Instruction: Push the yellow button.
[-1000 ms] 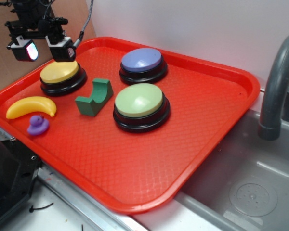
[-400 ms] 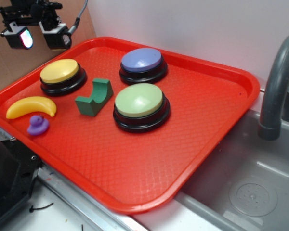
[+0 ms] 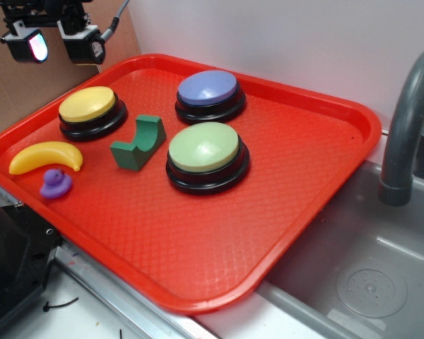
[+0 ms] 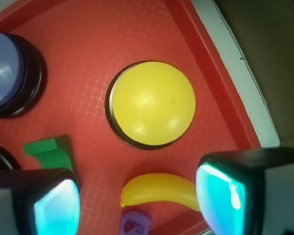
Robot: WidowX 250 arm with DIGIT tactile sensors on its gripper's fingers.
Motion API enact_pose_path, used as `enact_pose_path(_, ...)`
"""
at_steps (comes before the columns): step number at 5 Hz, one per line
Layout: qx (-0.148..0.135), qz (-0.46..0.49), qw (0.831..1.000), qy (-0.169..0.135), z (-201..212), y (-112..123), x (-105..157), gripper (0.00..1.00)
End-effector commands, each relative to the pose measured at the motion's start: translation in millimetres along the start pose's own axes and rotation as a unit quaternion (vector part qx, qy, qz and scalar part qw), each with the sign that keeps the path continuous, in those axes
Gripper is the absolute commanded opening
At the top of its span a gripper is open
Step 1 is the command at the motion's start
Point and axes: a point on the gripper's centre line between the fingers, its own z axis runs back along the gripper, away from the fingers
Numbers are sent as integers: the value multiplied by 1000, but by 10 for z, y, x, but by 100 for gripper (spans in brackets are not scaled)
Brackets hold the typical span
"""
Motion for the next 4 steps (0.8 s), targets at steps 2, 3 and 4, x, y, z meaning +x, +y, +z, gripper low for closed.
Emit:
enact_pose_path(2, -2, -15, 999, -50, 336, -22, 21, 100)
enact_pose_path(3, -1, -15, 999, -52, 400, -21, -1, 100)
enact_pose_path(4, -2, -18, 998, -57, 461, -31, -25, 100)
